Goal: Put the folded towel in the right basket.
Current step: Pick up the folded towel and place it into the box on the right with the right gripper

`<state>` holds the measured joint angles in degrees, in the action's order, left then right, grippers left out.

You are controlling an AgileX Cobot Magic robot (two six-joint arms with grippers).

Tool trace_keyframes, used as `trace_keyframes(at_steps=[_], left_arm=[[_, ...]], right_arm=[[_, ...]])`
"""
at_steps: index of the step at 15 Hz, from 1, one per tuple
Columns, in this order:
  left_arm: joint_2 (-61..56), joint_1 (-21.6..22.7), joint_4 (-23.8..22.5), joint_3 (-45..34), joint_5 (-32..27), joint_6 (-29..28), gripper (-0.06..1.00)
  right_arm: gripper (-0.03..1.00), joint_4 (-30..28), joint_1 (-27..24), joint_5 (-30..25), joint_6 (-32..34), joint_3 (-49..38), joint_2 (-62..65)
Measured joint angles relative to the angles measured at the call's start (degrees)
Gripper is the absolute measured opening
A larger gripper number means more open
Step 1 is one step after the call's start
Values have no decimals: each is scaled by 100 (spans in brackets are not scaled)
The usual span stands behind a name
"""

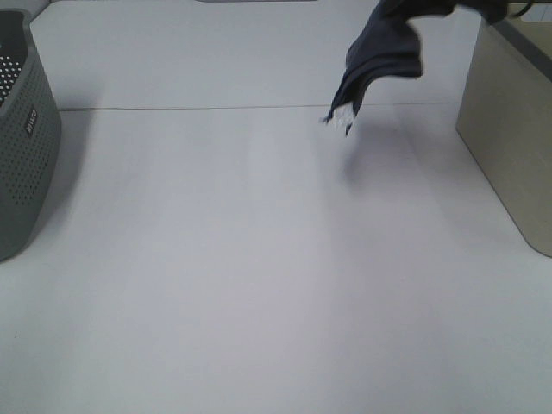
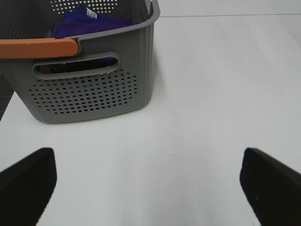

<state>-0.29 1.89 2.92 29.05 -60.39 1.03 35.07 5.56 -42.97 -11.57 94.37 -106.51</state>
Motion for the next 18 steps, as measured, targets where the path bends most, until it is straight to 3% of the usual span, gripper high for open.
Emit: trace_keyframes(at_steps=[1, 2, 6, 11, 15, 18], left_arm=[[0, 0, 0, 0, 0, 0, 99], [0, 0, 0, 0, 0, 0, 99], [0, 0, 0, 0, 0, 0, 99], [0, 0, 0, 0, 6, 0, 99], [0, 0, 0, 0, 6, 0, 99], [0, 0, 0, 0, 6, 0, 99]], right_arm=[[4, -97, -355, -206, 0, 309, 212], [4, -521, -1152, -693, 0, 1106, 493], [4, -1530, -2143, -1175, 46, 1593, 504], [5, -2704, -2275, -1478, 344, 1604, 235], [34, -2670, -2269, -1868, 567, 1610, -132], [39, -2676, -2269, -1885, 567, 1610, -195]])
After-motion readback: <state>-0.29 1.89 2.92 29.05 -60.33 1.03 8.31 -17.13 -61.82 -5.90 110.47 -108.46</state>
